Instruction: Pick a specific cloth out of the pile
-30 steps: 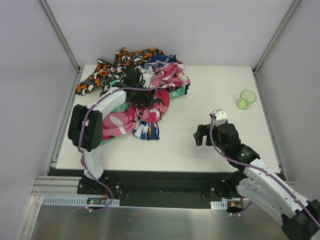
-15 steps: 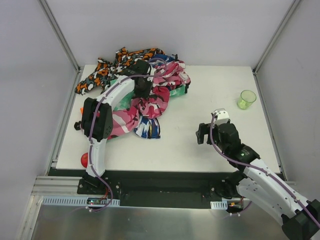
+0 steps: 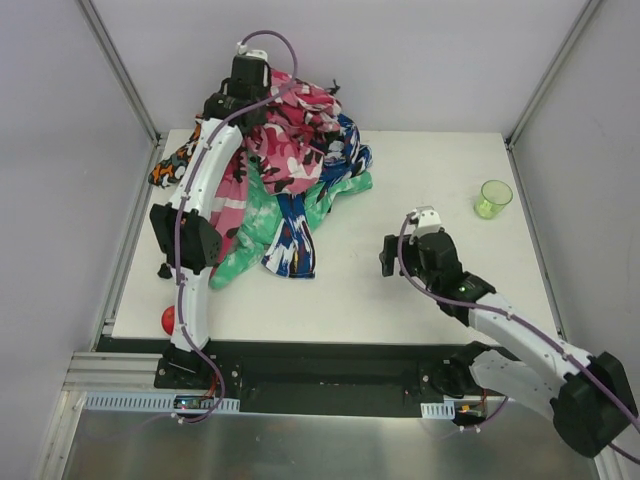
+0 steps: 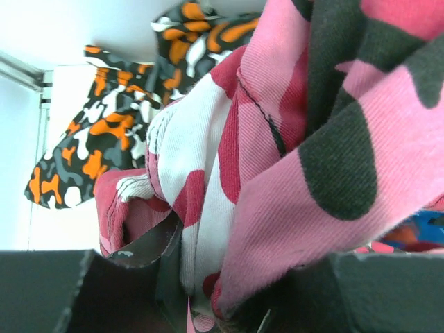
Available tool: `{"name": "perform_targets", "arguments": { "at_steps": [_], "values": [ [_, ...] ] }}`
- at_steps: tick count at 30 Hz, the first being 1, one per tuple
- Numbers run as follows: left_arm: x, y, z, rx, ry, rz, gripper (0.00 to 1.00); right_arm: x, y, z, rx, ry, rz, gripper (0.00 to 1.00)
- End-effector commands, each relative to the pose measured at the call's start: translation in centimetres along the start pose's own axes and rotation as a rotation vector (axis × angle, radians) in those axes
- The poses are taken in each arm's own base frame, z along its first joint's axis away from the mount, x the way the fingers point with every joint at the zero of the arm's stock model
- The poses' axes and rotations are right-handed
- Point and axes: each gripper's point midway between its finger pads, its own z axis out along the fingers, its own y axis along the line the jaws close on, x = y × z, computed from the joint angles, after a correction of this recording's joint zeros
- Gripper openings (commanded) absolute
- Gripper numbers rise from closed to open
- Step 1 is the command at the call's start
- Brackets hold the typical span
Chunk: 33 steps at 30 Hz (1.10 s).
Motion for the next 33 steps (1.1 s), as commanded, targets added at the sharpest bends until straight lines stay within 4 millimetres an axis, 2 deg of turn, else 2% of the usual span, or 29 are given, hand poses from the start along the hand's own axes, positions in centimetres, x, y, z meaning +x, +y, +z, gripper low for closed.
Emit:
{"name": "perform_targets", "arguments": {
  "at_steps": [1, 5, 8, 10, 11, 12, 13, 14, 15, 18, 20, 22, 24, 27, 29, 33],
  "values": [
    [-2.6, 5.5, 3.5, -0.110, -0.094, -0.102, 0.00, -5.3, 3.3, 2.2, -0.092, -0.084, 0.037, 0.96],
    [-0.2, 5.8, 7.2, -0.094, -0.042, -0.109, 0.00, -6.0, 4.8, 4.6, -0.111, -0.029, 0.065, 0.96],
    [2.7, 5.4, 9.9, -0.090, 0.023, -0.087, 0.00, -6.1, 5.5, 6.1, -0.115, 0.002, 0.086, 0.96],
    [4.1, 4.9, 10.7, -0.073, 0.058, -0.074, 0.02, -6.2, 6.0, 6.7, -0.125, 0.015, 0.088, 0.96],
    [4.3, 4.6, 10.5, -0.049, 0.066, -0.070, 0.16, -6.3, 6.1, 6.9, -0.125, 0.017, 0.092, 0.96],
    [4.6, 4.1, 10.1, -0.019, 0.077, -0.065, 0.36, -6.5, 6.1, 6.9, -0.125, 0.016, 0.094, 0.96],
    [4.4, 3.7, 9.2, 0.009, 0.075, -0.064, 0.66, -6.5, 5.9, 6.9, -0.116, 0.012, 0.101, 0.96],
    [3.7, 3.5, 8.0, 0.021, 0.060, -0.063, 0.87, -6.6, 5.7, 6.7, -0.106, 0.006, 0.106, 0.96],
    [2.8, 3.4, 6.6, 0.023, 0.041, -0.059, 0.99, -6.4, 5.4, 6.6, -0.093, 0.002, 0.109, 0.96],
    [-0.3, 2.2, 0.9, 0.029, -0.042, -0.026, 0.99, -6.2, 4.4, 5.6, -0.071, -0.016, 0.123, 0.96],
    [-1.2, 0.7, -3.1, 0.039, -0.086, 0.043, 0.99, -6.0, 3.8, 4.9, -0.055, -0.031, 0.128, 0.96],
    [-1.0, -1.9, -6.4, 0.087, -0.106, 0.098, 0.99, -5.5, 3.0, 4.0, -0.036, -0.040, 0.132, 0.96],
    [0.5, -4.8, -8.8, 0.172, -0.097, 0.134, 0.99, -5.3, 2.3, 3.0, -0.019, -0.057, 0.136, 0.96],
    [4.2, -9.3, -10.7, 0.350, -0.027, 0.139, 0.99, -4.6, 1.1, 1.7, 0.009, -0.073, 0.143, 0.96],
    [7.1, -12.2, -11.0, 0.429, 0.040, 0.148, 0.99, -4.5, 0.5, 0.6, 0.020, -0.098, 0.150, 0.96],
    [12.9, -16.5, -8.7, 0.440, 0.169, 0.230, 0.99, -4.3, -0.5, -1.1, 0.034, -0.149, 0.160, 0.96]
  ]
}}
